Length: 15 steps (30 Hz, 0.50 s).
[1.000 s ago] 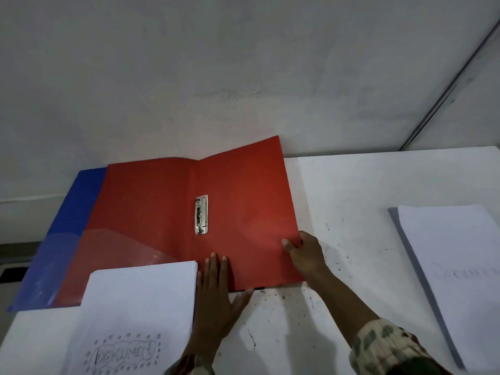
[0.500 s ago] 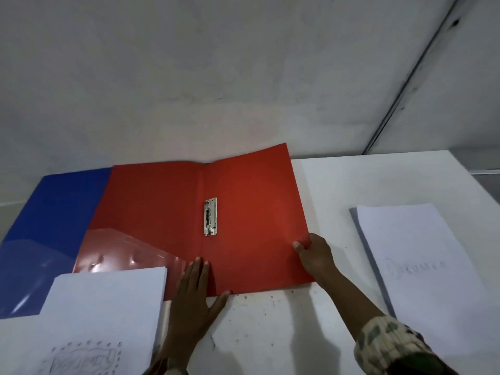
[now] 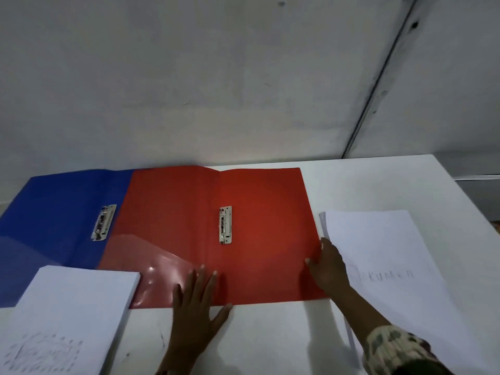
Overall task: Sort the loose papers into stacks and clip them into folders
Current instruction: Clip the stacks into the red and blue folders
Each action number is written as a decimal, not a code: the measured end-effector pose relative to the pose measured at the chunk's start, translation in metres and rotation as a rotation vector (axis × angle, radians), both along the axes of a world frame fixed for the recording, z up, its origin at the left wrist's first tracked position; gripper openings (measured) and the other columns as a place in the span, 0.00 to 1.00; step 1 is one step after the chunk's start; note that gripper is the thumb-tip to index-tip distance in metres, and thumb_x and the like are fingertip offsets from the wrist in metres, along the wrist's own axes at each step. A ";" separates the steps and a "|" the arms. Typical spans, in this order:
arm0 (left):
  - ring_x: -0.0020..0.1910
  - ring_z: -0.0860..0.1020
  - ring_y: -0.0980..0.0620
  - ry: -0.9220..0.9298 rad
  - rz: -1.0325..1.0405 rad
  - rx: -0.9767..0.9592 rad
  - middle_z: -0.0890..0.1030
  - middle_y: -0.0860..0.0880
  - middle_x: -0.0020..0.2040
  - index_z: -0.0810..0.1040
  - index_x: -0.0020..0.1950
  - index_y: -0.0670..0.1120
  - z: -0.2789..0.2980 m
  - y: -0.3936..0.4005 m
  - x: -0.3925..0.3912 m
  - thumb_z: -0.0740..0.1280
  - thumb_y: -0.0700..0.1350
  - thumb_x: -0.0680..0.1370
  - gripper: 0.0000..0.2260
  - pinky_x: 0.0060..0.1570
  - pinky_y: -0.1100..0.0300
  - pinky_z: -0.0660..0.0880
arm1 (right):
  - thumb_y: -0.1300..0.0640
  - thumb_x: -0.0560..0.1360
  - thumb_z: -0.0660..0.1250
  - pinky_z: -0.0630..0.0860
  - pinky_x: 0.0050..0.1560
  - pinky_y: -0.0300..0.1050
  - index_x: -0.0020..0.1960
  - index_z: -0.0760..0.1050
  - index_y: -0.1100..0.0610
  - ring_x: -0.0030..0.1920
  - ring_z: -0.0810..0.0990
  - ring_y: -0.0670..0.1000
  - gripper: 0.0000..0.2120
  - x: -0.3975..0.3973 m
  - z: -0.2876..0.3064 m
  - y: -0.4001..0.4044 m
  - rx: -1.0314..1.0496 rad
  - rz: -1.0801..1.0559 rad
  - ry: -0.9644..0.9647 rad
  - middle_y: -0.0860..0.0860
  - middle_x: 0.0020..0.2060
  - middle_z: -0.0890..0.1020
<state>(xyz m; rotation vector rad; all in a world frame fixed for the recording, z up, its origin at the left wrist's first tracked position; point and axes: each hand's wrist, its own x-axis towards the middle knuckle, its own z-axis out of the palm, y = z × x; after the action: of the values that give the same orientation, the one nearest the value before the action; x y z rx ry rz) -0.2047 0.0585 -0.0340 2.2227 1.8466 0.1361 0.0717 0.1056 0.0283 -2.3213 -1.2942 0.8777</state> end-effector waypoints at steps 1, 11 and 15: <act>0.74 0.53 0.45 0.025 0.023 -0.038 0.65 0.45 0.73 0.62 0.72 0.50 0.002 0.001 0.010 0.44 0.68 0.75 0.32 0.68 0.41 0.57 | 0.61 0.75 0.65 0.71 0.58 0.49 0.66 0.65 0.61 0.60 0.75 0.59 0.20 0.005 0.000 0.000 0.008 0.025 -0.029 0.58 0.61 0.73; 0.62 0.75 0.38 0.044 0.113 -0.061 0.79 0.42 0.60 0.76 0.55 0.48 0.016 0.006 0.066 0.42 0.66 0.76 0.31 0.58 0.32 0.66 | 0.55 0.78 0.60 0.74 0.51 0.41 0.61 0.72 0.58 0.52 0.78 0.52 0.13 0.035 0.007 -0.010 0.156 0.174 -0.140 0.53 0.57 0.74; 0.60 0.77 0.41 0.032 0.003 0.010 0.80 0.43 0.58 0.73 0.54 0.50 0.022 0.007 0.109 0.39 0.60 0.79 0.26 0.56 0.33 0.66 | 0.54 0.76 0.63 0.73 0.53 0.44 0.60 0.74 0.58 0.58 0.75 0.53 0.14 0.080 0.005 -0.021 0.225 -0.018 -0.157 0.54 0.58 0.76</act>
<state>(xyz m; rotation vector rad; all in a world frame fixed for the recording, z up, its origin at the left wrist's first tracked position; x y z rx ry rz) -0.0960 0.0656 -0.0119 2.2416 1.8698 0.1108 0.1514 0.0849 0.0337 -2.2543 -1.3554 0.5222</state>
